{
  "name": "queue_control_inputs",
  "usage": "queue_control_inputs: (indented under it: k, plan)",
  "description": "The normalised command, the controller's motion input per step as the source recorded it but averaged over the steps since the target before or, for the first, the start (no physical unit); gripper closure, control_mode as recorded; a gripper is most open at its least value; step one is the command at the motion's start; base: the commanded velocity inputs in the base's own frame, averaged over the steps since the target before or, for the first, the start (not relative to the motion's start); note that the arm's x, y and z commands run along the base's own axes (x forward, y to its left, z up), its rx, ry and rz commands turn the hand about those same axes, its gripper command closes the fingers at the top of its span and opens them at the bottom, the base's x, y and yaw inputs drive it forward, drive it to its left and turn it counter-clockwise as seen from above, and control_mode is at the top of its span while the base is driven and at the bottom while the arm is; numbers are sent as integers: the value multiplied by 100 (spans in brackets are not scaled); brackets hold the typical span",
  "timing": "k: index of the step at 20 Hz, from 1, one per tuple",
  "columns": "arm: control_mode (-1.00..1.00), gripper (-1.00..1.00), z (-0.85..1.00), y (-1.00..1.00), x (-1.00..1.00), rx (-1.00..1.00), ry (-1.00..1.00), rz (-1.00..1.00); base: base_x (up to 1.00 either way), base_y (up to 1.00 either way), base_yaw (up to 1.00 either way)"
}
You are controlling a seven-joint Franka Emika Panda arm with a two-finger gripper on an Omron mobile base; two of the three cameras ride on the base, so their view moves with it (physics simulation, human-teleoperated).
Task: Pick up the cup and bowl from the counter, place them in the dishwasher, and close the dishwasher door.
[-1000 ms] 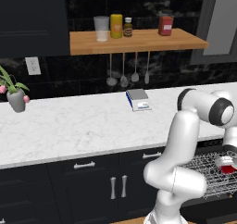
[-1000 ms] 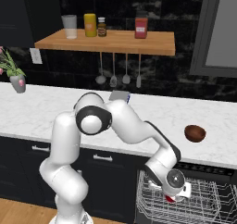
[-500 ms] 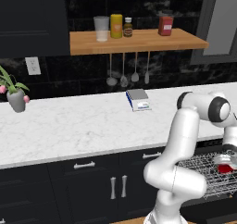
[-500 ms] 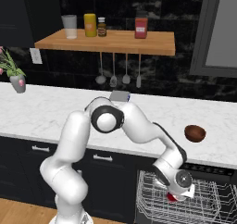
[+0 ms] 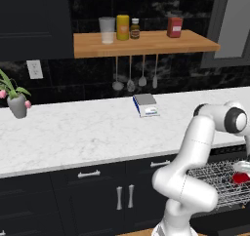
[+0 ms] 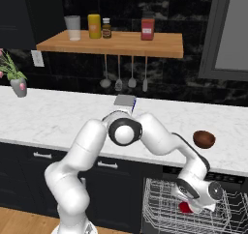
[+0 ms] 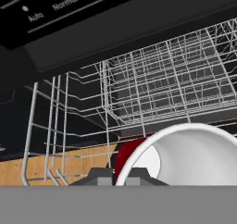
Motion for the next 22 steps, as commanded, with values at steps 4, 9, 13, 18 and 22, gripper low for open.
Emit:
queue_control_inputs:
  k: [4,9,13,18,22]
  plan:
    - [-100,100,-61,45,-1,0,-6,0,0,0,0]
    - [-100,100,-75,52,0,-4,-3,0,0,0,0]
    - [-100,100,-46,41,0,-7,0,0,0,0,0]
    - [-100,100,-4,4,0,-1,0,0,0,0,0]
    - [-100,100,2,23,1,-2,0,0,0,0,0]
